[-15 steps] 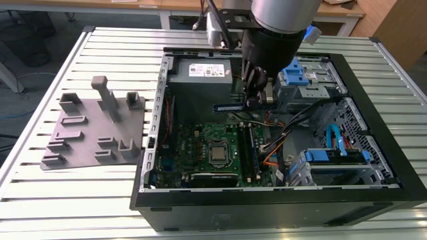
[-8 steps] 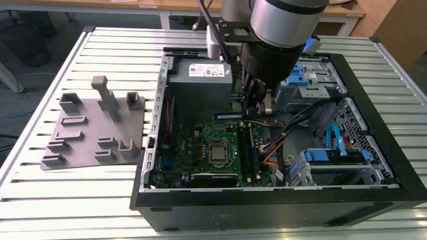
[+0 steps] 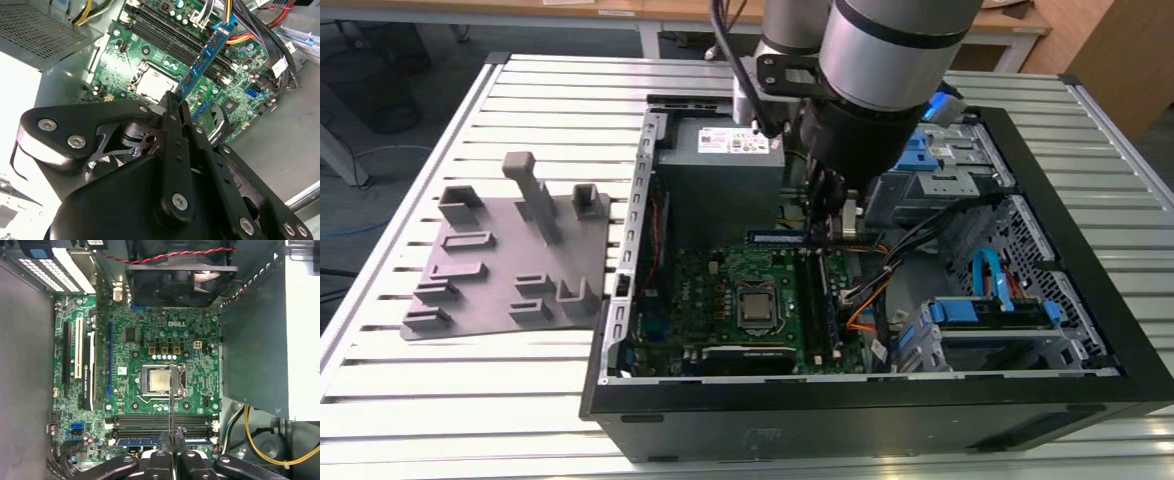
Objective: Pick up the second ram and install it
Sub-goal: 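Pick up the second ram and move it above second insertion slot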
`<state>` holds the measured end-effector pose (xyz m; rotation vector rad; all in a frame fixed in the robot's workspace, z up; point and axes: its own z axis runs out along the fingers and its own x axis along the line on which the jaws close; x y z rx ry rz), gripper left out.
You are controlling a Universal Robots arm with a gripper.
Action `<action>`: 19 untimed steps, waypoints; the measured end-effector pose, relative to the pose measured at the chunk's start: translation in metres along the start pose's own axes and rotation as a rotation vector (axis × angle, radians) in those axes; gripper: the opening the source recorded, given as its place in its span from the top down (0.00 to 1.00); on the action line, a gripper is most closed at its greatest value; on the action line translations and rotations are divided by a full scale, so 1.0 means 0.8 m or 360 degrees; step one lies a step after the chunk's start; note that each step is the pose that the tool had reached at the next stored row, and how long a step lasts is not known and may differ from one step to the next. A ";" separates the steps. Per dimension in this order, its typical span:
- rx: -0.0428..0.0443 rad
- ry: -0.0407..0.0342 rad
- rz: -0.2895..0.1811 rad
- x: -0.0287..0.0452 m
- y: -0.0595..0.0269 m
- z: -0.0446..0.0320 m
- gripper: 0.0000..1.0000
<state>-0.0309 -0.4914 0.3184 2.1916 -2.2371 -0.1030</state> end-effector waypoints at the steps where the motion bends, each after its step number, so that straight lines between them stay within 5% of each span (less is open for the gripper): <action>1: 0.0000 0.0000 0.0000 0.0020 0.000 0.0011 0.86; 7: 0.0000 0.0000 0.0000 0.0104 -0.001 0.0137 0.86; 19: 0.0000 0.0000 0.0000 0.0128 -0.002 0.0435 0.86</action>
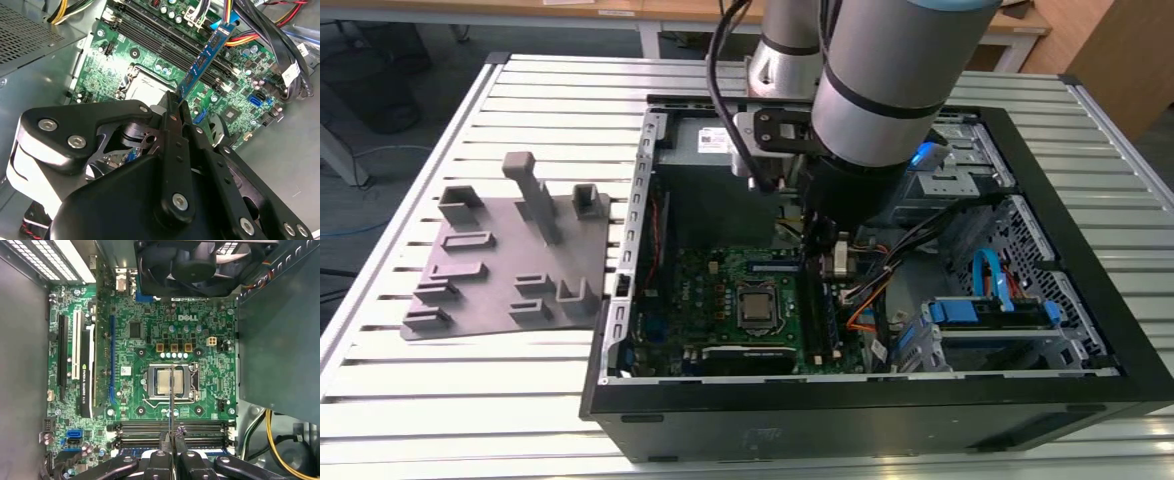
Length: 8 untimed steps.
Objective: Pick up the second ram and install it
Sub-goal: 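Pick up the second ram and move it above second insertion slot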
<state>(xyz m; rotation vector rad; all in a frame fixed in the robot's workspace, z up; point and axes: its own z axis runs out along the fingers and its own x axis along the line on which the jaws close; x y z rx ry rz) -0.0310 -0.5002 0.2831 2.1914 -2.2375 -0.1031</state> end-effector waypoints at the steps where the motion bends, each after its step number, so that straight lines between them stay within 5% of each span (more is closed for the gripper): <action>1: 0.0000 0.0000 0.0000 0.0000 0.000 0.0005 0.86; 8: 0.0000 0.0000 0.0000 0.0001 0.000 0.0030 0.86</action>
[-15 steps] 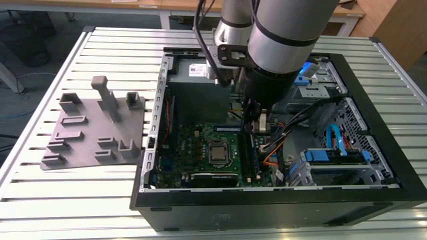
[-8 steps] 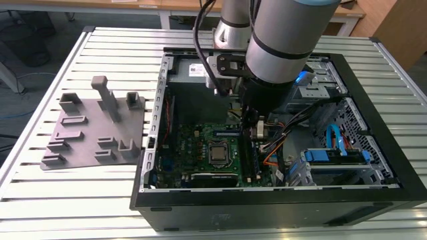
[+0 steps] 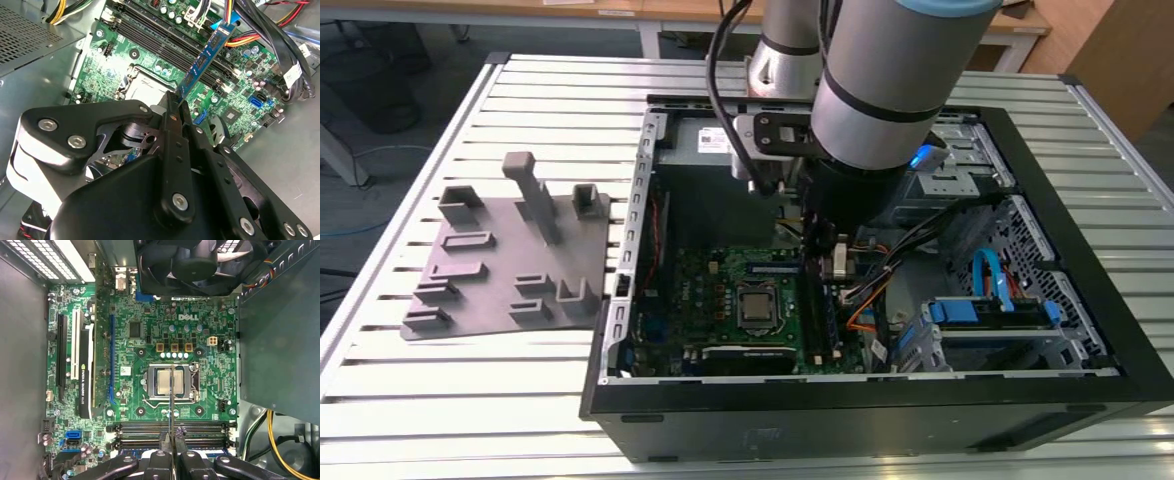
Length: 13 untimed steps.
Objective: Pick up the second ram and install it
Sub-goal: 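Pick up the second ram and move it above second insertion slot, then insert the second ram into the second slot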
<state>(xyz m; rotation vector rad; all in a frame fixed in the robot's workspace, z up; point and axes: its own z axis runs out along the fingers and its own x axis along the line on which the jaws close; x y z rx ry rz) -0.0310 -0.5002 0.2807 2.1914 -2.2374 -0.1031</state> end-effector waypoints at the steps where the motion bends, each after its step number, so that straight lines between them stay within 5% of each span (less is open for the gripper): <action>1: 0.0000 0.0000 0.0000 0.0000 0.000 0.0000 0.86; 13: 0.0001 -0.0002 0.0026 -0.0001 0.000 0.0003 0.86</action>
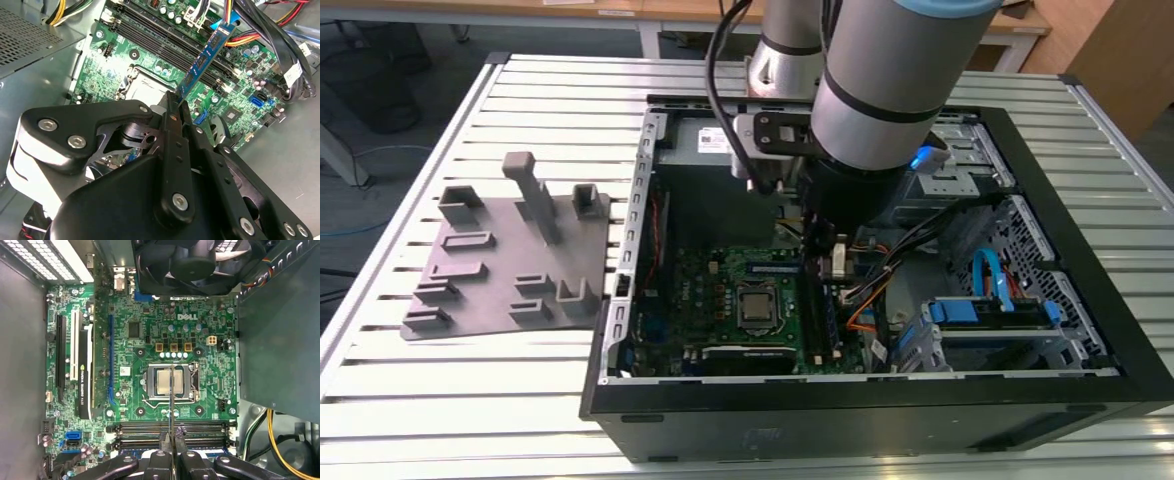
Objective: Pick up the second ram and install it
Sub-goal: 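Insert the second ram into the second slot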
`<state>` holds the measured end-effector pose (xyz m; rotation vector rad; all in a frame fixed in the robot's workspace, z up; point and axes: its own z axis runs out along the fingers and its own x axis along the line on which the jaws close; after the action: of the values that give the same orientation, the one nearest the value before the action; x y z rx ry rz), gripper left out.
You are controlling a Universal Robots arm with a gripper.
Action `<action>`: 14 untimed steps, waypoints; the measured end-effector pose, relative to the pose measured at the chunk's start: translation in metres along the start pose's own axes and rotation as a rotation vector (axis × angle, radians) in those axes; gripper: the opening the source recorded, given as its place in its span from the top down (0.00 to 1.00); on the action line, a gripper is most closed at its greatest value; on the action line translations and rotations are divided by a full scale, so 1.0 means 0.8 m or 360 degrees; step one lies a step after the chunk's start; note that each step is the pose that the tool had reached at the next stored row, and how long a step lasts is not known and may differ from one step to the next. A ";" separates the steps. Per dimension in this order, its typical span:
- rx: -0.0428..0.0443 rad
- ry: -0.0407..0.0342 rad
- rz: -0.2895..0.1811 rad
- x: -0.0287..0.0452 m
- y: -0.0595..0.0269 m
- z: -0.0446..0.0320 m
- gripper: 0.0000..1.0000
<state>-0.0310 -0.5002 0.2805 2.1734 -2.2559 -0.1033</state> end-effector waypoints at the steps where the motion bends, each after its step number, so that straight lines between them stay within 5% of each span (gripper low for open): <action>1: 0.0001 -0.0001 0.0020 0.0000 0.000 0.0000 0.86; 14: 0.0014 -0.0017 0.0344 0.0001 0.000 0.0008 0.86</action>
<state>-0.0310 -0.5002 0.2798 1.9209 -2.4829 -0.1035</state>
